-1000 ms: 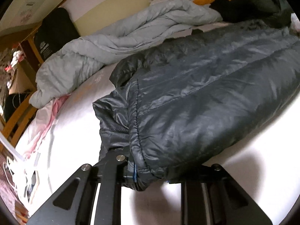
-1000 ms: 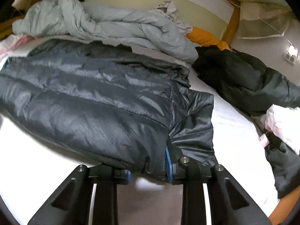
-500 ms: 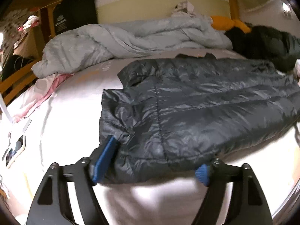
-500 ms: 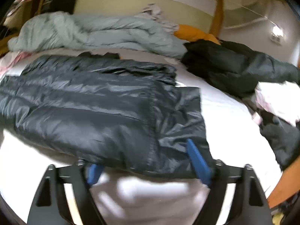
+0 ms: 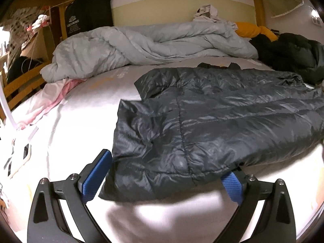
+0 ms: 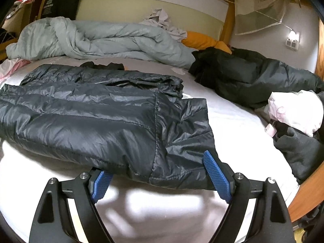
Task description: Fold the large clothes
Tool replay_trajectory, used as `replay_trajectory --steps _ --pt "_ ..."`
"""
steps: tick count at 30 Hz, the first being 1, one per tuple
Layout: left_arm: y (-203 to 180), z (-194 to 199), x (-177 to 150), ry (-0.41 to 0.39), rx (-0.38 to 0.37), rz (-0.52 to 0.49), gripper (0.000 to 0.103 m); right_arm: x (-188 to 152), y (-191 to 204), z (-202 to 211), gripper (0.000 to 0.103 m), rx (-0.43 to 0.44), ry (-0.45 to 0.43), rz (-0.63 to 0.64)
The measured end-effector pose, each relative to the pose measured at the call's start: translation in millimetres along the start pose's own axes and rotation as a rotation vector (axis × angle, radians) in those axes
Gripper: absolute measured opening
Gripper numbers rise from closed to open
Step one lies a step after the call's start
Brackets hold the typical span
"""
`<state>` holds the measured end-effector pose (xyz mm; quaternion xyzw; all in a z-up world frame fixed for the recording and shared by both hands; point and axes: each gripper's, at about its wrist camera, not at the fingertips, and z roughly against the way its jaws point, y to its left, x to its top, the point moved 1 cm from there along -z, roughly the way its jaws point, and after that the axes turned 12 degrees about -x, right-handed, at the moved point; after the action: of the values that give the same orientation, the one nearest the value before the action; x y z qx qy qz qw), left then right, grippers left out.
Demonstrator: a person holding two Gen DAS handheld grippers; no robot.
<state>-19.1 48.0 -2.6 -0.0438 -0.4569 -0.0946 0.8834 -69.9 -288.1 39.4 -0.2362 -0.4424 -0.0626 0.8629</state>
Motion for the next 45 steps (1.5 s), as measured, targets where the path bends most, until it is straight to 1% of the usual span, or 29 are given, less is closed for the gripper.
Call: replay_trajectory --steps 4,8,11,14,16,18,21,24,25,26,27,29,30,31,33,35,38,39,40,41,42,43,44,45 --pt "2 -1 28 -0.023 0.001 -0.052 0.099 17 -3 0 0.087 0.003 -0.035 0.018" --pt "9 -3 64 -0.033 -0.033 -0.090 0.099 48 -9 -2 0.089 0.004 -0.097 0.020" --pt "14 -14 93 -0.037 -0.032 -0.098 0.100 78 -11 -14 0.090 0.012 -0.124 0.008" --pt "20 -34 117 -0.045 -0.033 -0.096 0.102 112 -7 -28 0.090 0.001 -0.165 0.014" --pt "26 -55 131 -0.043 -0.022 -0.099 0.102 132 1 -42 0.093 -0.014 -0.181 0.025" --pt "32 -79 142 -0.028 -0.035 -0.092 0.102 152 11 -64 0.094 -0.027 -0.188 0.032" --pt "40 -114 154 0.003 -0.039 -0.086 0.102 168 23 -95 0.102 -0.048 -0.181 0.023" --pt "49 -140 162 0.018 -0.061 -0.053 0.102 175 28 -132 0.102 -0.049 -0.153 0.002" --pt "53 -140 163 0.009 -0.068 -0.023 0.102 173 26 -139 0.102 -0.051 -0.141 -0.007" --pt "58 -135 163 -0.020 -0.076 0.013 0.102 169 20 -149 0.102 -0.057 -0.125 -0.037" --pt "64 -123 161 -0.076 -0.101 0.050 0.102 164 11 -152 0.102 -0.065 -0.119 -0.072" --pt "71 -99 153 -0.161 -0.164 0.084 0.102 154 -13 -155 0.102 -0.061 -0.117 -0.148" --pt "74 -88 148 -0.186 -0.187 0.093 0.102 151 -24 -155 0.103 -0.047 -0.112 -0.178" --pt "77 -79 143 -0.191 -0.200 0.101 0.102 149 -33 -154 0.103 -0.029 -0.103 -0.203" --pt "83 -73 135 -0.151 -0.225 0.123 0.102 142 -57 -149 0.103 0.055 -0.076 -0.288" --pt "89 -79 124 -0.092 -0.262 0.157 0.102 137 -73 -152 0.103 0.199 -0.021 -0.371" --pt "94 -99 115 -0.014 -0.285 0.191 0.102 131 -75 -166 0.103 0.352 0.077 -0.396" --pt "95 -106 114 0.000 -0.309 0.200 0.097 129 -72 -171 0.103 0.375 0.100 -0.390" --pt "95 -111 112 0.009 -0.338 0.206 0.081 128 -69 -176 0.098 0.387 0.113 -0.381" --pt "94 -115 112 0.025 -0.356 0.207 0.065 128 -64 -179 0.090 0.390 0.119 -0.365" --pt "94 -119 115 0.034 -0.373 0.209 0.058 129 -58 -181 0.069 0.390 0.120 -0.343" --pt "94 -118 118 0.022 -0.380 0.207 0.040 130 -51 -181 0.060 0.392 0.123 -0.317" --pt "93 -116 124 -0.004 -0.362 0.196 0.024 132 -45 -182 0.060 0.377 0.119 -0.293" --pt "94 -116 130 -0.019 -0.350 0.184 0.023 136 -41 -180 0.060 0.334 0.094 -0.286"
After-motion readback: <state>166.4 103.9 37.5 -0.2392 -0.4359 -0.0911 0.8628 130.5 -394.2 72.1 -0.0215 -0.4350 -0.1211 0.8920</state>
